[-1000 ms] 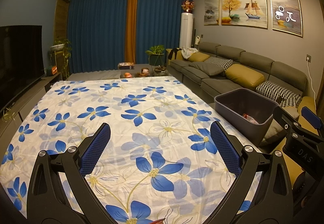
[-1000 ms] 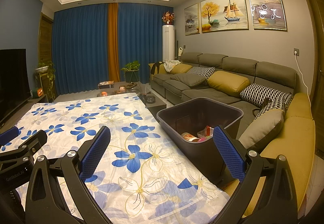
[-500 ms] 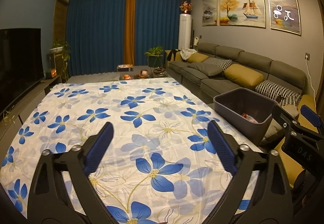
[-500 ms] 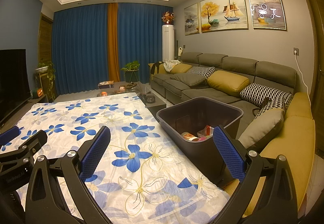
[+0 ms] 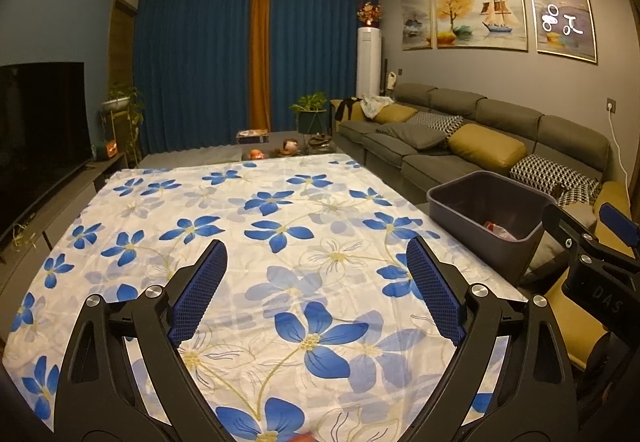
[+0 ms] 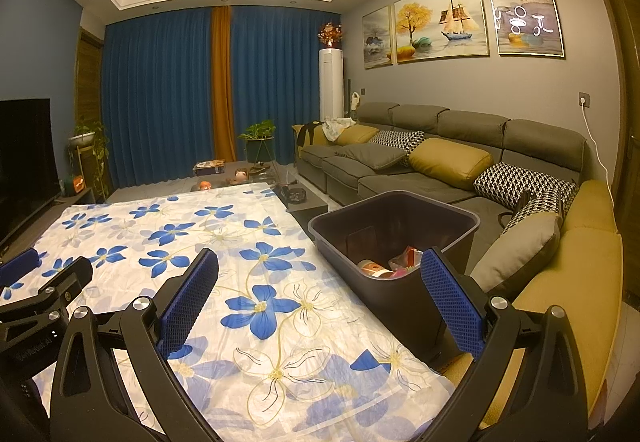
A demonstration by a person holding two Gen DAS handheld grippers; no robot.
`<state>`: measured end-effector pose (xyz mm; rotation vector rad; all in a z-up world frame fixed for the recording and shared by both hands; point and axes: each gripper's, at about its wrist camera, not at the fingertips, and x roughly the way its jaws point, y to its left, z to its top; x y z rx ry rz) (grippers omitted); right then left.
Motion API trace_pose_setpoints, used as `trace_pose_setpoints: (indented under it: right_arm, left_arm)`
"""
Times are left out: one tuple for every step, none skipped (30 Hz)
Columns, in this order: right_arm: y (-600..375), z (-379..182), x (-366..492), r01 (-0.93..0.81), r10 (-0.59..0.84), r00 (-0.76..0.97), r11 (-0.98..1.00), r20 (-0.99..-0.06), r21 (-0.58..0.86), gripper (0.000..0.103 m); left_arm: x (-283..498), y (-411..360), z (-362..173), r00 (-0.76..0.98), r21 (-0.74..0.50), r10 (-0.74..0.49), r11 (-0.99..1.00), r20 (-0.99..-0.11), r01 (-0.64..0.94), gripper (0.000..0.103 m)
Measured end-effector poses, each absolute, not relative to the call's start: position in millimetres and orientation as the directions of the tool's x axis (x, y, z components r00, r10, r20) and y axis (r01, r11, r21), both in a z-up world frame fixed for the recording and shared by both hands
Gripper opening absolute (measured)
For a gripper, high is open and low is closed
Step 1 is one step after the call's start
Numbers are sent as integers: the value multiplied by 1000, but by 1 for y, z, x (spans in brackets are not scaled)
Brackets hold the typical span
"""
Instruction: Collect trash
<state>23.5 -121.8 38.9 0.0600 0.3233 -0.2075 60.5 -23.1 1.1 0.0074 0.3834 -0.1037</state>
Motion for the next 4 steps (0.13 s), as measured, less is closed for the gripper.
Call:
trace_pose_setpoints:
  right_arm:
    - [-122, 39, 23, 213, -193, 927, 977, -322, 26, 97]
    - [-122, 39, 23, 212, -192, 927, 977, -323, 27, 97]
    - [-122, 39, 23, 212, -192, 927, 977, -322, 29, 97]
    - [-121, 40, 23, 213, -193, 927, 977, -322, 29, 97]
  left_arm:
    - [60, -23, 2, 923, -13, -100, 995, -371, 103, 90]
    - [60, -22, 2, 923, -17, -102, 995, -371, 103, 90]
    - [60, -22, 2, 922, -19, -102, 995, -373, 102, 90]
    - [60, -21, 3, 923, -20, -96, 995, -373, 96, 90]
